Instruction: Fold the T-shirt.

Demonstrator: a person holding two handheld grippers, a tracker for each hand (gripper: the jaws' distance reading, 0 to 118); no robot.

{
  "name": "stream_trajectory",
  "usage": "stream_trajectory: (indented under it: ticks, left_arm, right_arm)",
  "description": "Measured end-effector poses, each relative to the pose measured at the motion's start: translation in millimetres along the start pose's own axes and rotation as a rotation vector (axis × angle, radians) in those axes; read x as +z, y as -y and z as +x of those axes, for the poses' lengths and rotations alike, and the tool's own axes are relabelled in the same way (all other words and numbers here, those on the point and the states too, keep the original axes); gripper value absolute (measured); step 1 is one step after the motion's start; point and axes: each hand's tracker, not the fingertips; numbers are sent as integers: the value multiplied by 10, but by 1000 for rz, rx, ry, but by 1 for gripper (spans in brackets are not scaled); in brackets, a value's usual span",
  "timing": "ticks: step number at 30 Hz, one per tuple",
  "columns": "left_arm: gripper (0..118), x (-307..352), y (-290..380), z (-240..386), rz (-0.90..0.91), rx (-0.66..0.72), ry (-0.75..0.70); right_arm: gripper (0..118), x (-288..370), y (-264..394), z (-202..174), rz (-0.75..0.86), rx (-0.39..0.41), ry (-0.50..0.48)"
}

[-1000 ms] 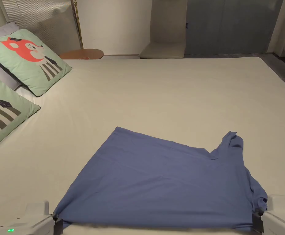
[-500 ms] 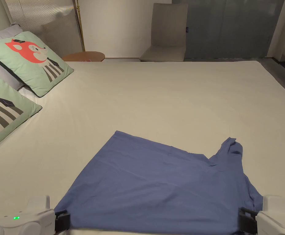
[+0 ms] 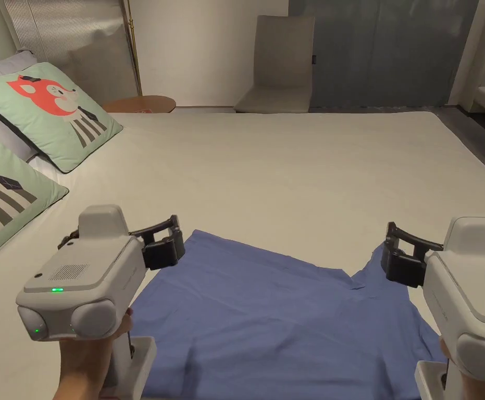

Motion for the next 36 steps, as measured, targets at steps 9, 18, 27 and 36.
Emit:
stream_trajectory:
  ticks: [9, 18, 27, 36]
  left_arm:
    - [0, -217, -7, 185, -3, -25, 105]
    - [0, -1080, -2, 96, -175, 0, 154]
    - [0, -2661, 278, -104, -484, -9, 170]
    - [105, -3693, 937, -147, -813, -118, 117]
  right_arm:
    - [1, -70, 15, -32, 72, 26, 47]
    - [1, -376, 6, 22, 48, 13, 38]
    - [1, -994, 97, 101, -21, 13, 52]
    - [1, -1566, 373, 206, -124, 40, 80]
